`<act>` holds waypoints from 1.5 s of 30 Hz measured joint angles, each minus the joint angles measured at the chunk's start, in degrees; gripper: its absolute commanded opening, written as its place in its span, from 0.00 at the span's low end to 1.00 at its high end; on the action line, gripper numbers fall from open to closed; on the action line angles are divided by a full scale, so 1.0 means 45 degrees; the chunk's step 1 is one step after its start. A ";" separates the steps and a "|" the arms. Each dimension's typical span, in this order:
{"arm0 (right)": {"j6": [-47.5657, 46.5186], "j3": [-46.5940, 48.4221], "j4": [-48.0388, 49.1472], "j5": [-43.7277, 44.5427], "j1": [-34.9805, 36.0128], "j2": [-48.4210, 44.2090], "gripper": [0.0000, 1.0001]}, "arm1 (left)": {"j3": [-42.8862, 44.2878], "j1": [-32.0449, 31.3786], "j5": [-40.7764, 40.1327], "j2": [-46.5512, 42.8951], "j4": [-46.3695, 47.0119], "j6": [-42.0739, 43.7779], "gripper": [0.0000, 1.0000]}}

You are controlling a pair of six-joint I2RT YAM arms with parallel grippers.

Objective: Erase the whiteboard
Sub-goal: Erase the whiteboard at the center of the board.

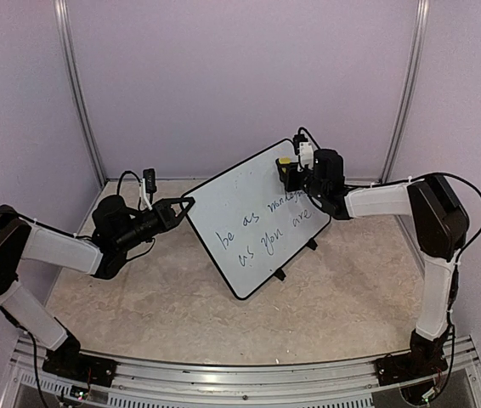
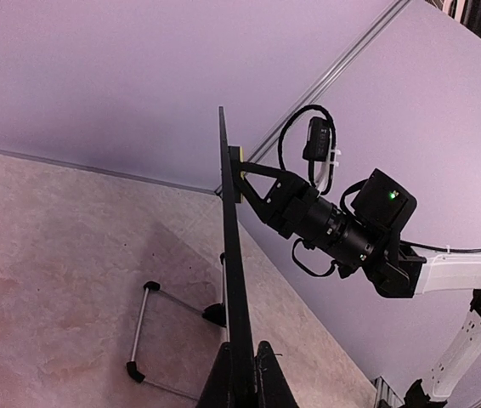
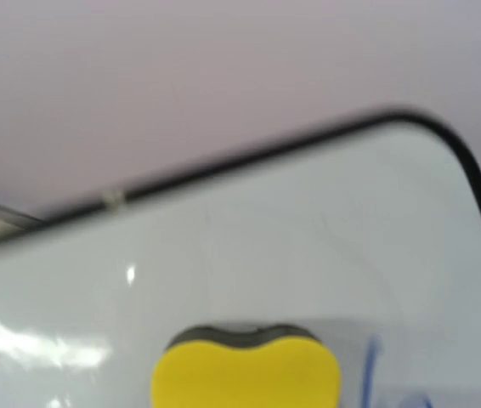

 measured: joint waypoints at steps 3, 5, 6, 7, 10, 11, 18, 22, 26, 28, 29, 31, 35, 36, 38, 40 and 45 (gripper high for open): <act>0.0092 -0.0748 0.0296 -0.0039 -0.0170 -0.0223 0.06 | 0.0000 0.0000 0.0000 0.0000 0.0000 0.0000 0.00; 0.0175 -0.0816 0.0364 -0.0141 -0.0267 -0.0228 0.06 | 0.0000 0.0000 0.0000 0.0000 0.0000 -0.0005 0.00; 0.0204 -0.0811 0.0355 -0.0199 -0.0301 -0.0228 0.07 | 0.0000 0.0000 0.0000 0.0000 0.0000 -0.0005 0.00; 0.0209 -0.0743 0.0277 -0.0233 -0.0321 -0.0223 0.06 | 0.0000 0.0000 0.0000 0.0000 0.0000 0.0005 0.00; 0.0199 -0.0146 -0.0199 -0.0306 -0.0355 -0.0078 0.07 | 0.0000 -0.0005 -0.0005 0.0000 0.0000 0.0005 0.00; 0.0194 0.0199 -0.0321 -0.0335 -0.0379 0.0034 0.07 | 0.0000 -0.0005 0.0000 0.0000 0.0000 0.0015 0.00; 0.0078 0.2769 -0.1200 -0.0408 -0.0461 0.0903 0.06 | 0.0000 -0.0019 0.0019 -0.0005 0.0005 0.0117 0.00; 0.0024 0.2409 -0.1001 -0.0495 -0.0466 0.0855 0.06 | 0.0000 -0.0024 0.0019 -0.0019 0.0000 0.0121 0.00; 0.0000 0.0680 -0.0248 -0.0559 -0.0466 0.0374 0.06 | 0.0000 -0.0024 -0.0044 -0.0019 -0.0044 0.0005 0.00; -0.0005 -0.0194 0.0029 -0.0559 -0.0471 0.0049 0.06 | 0.0000 -0.0024 -0.0049 -0.0024 -0.0049 -0.0010 0.00; -0.0010 -0.0525 0.0160 -0.0549 -0.0476 -0.0058 0.06 | 0.0000 -0.0024 -0.0049 -0.0024 -0.0049 -0.0005 0.00; -0.0029 -0.0952 0.0374 -0.0544 -0.0505 -0.0180 0.06 | 0.0000 -0.0024 -0.0049 -0.0024 -0.0049 -0.0005 0.00; -0.0034 -0.0937 0.0393 -0.0593 -0.0544 -0.0185 0.06 | 0.0000 -0.0024 -0.0049 -0.0024 -0.0049 -0.0005 0.00; -0.0029 -0.0845 0.0257 -0.0617 -0.0563 -0.0175 0.06 | 0.0000 -0.0024 -0.0049 -0.0024 -0.0049 -0.0010 0.00; -0.0024 -0.0345 -0.0073 -0.0646 -0.0636 -0.0039 0.06 | 0.0000 -0.0024 -0.0053 -0.0024 -0.0053 0.0000 0.00; -0.0024 0.0471 -0.0311 -0.0695 -0.0690 0.0267 0.06 | 0.0000 -0.0029 -0.0049 -0.0024 -0.0053 0.0019 0.00; -0.0029 0.2229 -0.0850 -0.0845 -0.0811 0.0903 0.06 | 0.0000 -0.0039 -0.0049 -0.0024 -0.0049 0.0063 0.00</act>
